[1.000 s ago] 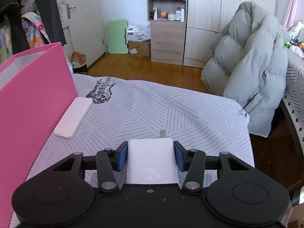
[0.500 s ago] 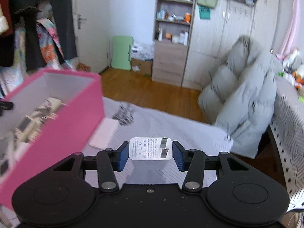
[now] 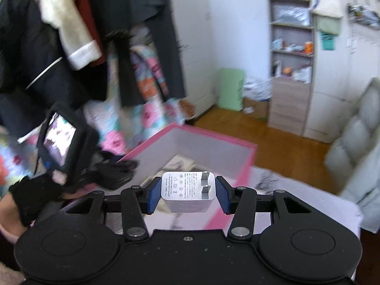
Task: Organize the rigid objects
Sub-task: 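Carry the white square charger into the pink box and release it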
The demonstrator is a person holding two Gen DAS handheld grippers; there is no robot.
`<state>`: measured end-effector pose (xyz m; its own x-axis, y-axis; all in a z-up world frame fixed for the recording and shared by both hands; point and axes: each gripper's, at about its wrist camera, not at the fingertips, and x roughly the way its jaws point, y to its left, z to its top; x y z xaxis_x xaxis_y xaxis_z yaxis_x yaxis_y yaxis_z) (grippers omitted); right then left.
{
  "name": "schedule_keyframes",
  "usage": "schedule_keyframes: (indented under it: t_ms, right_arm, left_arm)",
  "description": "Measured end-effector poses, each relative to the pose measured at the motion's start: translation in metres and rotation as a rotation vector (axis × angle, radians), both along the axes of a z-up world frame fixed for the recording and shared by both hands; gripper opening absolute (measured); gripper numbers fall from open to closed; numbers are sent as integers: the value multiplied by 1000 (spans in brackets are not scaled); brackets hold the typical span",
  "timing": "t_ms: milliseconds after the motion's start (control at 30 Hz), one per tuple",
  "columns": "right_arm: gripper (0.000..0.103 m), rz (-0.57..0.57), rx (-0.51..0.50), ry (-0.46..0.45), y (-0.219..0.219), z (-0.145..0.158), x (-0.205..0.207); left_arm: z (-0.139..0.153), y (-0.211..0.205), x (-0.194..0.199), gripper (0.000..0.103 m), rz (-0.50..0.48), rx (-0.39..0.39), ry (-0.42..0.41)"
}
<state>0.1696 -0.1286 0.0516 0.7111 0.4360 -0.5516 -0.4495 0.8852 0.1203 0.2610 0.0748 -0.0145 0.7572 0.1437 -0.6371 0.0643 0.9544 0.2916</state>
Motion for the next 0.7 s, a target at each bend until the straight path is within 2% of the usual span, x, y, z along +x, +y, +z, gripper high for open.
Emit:
schedule_keyframes:
  t_ms: [133,267,500,700]
  right_arm:
    - [54,61,-38,75,23,-17,5]
    - [54,109,-36,181,27,-27,8]
    - [54,200,-250,250,47,-34,10]
    - [54,323,-274,390,59,-42,22]
  left_arm:
    - [0,0,0,11,-2,0,0]
    - [0,2,1,11,-4,-13,-1]
    - [0,5,1,11,2,-57,-7]
    - [0,7,1,11,2,-60,-8]
